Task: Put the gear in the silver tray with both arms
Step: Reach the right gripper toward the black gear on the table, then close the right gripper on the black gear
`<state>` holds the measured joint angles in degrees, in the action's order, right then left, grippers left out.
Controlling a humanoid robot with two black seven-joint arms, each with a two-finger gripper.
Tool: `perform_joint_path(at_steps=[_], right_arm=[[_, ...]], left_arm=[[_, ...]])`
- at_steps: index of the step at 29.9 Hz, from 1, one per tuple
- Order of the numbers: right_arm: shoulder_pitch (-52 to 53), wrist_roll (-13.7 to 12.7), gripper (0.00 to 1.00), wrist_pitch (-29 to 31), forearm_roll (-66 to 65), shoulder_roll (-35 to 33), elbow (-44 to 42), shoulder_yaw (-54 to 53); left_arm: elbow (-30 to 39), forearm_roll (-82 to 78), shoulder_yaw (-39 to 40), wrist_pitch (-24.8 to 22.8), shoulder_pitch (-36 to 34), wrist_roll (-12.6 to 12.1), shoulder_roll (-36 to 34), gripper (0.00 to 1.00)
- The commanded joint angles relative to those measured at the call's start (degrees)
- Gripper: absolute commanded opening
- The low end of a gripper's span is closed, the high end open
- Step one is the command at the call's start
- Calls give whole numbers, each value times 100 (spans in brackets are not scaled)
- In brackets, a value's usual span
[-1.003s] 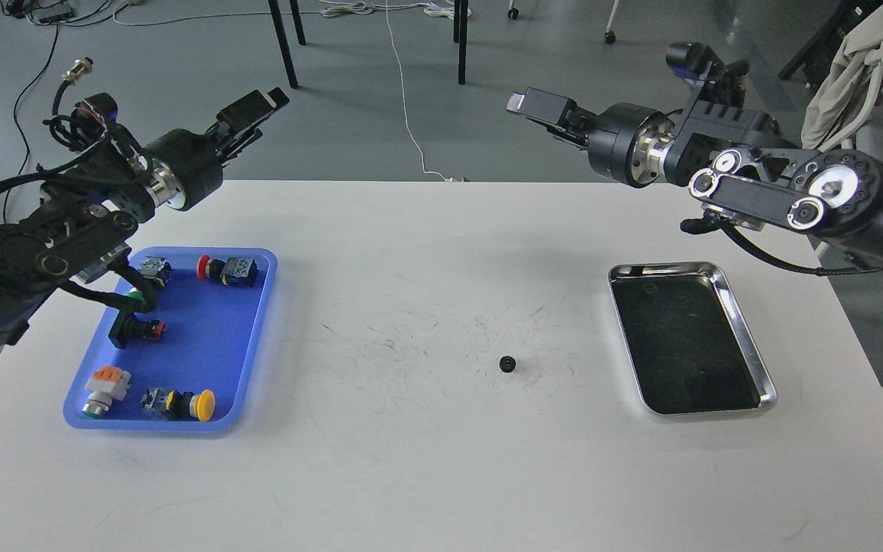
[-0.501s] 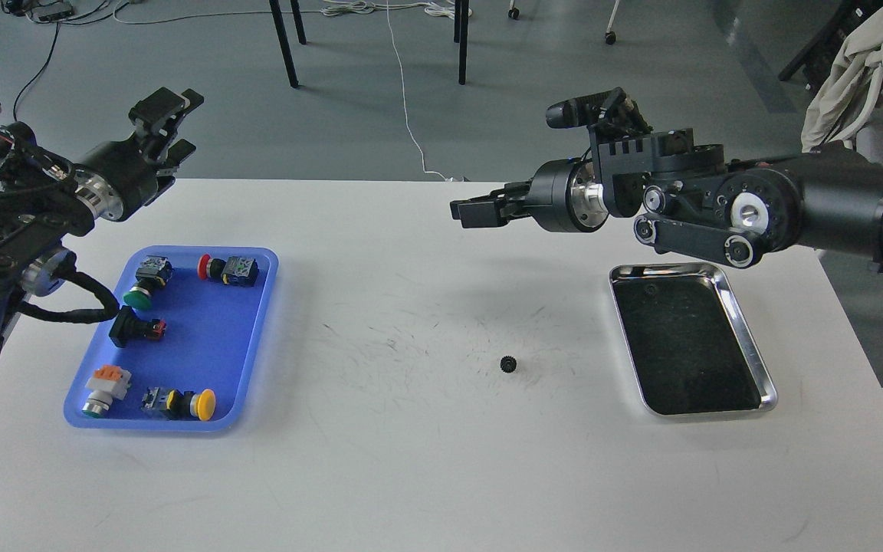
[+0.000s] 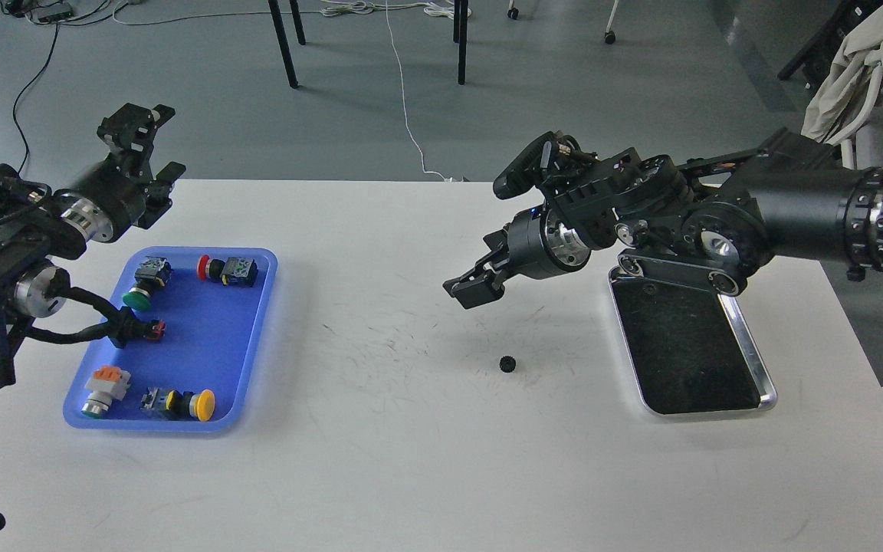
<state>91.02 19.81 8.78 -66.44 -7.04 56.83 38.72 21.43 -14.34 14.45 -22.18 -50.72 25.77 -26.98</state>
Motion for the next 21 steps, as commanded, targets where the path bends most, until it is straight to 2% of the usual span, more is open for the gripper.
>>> perform_joint_path(at_steps=[1,4,12,21], right_arm=[[126,259,97,-8,-316,63,74,197],[153,436,97,1,-545,72,179,338],[83,664,95,-8,-1099,63,180,751],[-31,761,95,-16,-1397,168,162,848]], left_arm=[[-25,90,66,3,115,7,35,92],[-25,98,84,29,176,7,44,93],[-174,116,224,12,203,-19,246,93],[-350,485,304,-129,299,-19,396,95]])
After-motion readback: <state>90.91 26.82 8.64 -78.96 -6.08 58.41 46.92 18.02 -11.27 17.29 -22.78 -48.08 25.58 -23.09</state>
